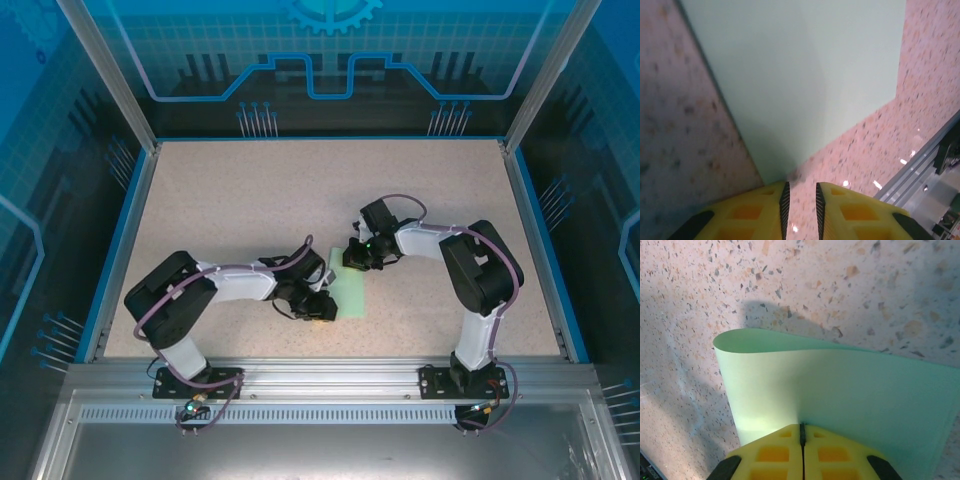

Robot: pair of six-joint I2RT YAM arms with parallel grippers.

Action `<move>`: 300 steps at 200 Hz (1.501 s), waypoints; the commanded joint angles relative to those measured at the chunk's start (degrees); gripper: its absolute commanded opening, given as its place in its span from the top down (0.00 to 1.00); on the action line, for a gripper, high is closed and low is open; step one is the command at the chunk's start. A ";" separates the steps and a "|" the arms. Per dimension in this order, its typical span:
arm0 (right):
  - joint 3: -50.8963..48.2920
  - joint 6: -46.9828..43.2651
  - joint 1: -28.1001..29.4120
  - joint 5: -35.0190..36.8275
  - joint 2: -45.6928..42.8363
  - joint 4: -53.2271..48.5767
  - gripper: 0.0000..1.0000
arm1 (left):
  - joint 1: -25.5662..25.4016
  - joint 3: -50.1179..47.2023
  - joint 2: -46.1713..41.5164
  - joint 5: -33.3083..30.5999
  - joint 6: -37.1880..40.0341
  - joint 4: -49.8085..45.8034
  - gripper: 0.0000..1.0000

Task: Fold a paper plane with a square sheet of paper (fold left side to right side)
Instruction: First fold the square sheet of paper in half at the center of the table, then hold the square sheet of paper at the center of the table, then hold the paper at the center of the table.

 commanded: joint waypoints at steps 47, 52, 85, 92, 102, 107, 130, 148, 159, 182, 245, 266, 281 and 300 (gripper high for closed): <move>-0.86 -1.18 0.14 0.92 1.36 -1.21 0.93 | 5.57 6.96 -4.71 0.85 0.27 -5.15 0.71; -0.85 -1.21 0.18 0.73 1.24 -0.95 0.93 | 5.75 7.83 -3.48 0.89 0.78 -5.32 0.71; -0.93 -1.03 0.42 -0.13 0.46 0.25 0.93 | 5.76 11.55 4.51 3.02 1.58 -2.88 0.71; -0.89 -0.95 0.40 -0.18 0.11 0.61 0.93 | 5.79 12.19 5.69 3.23 1.56 -2.48 0.71; -0.99 -0.81 0.40 -0.31 -0.31 1.15 0.92 | 5.72 12.79 7.12 3.31 1.49 -1.95 0.71; -1.07 -0.69 0.33 -0.48 -0.63 1.38 0.92 | 5.67 13.04 7.67 3.45 1.43 -1.71 0.71; -1.18 -0.33 0.40 -0.97 -2.42 3.00 0.92 | 5.45 13.26 9.54 3.24 0.58 -0.62 0.71; -0.77 -0.65 0.40 -0.76 -4.58 3.24 0.90 | 5.20 12.72 10.62 2.82 -0.16 -0.03 0.71; -0.60 -1.08 0.40 -0.03 -6.40 2.79 0.87 | 5.16 12.23 11.03 2.76 -0.88 0.54 0.71; -0.51 -2.76 0.22 3.23 -11.28 -0.73 0.75 | 5.08 10.90 11.53 2.78 -2.08 1.66 0.71; -10.82 -3.86 1.45 5.30 -27.83 -10.42 0.80 | 4.97 10.02 11.27 2.15 -3.51 2.16 0.72; -16.93 -0.34 3.70 2.67 -30.37 -7.38 0.87 | 4.98 10.00 11.13 1.66 -3.95 2.03 0.72; -20.01 2.10 5.65 1.36 -29.64 -4.08 0.89 | 5.00 9.83 11.00 1.53 -4.40 2.25 0.72; -20.99 3.18 7.27 1.08 -26.55 -1.40 0.90 | 4.98 9.87 10.91 1.39 -4.89 2.55 0.72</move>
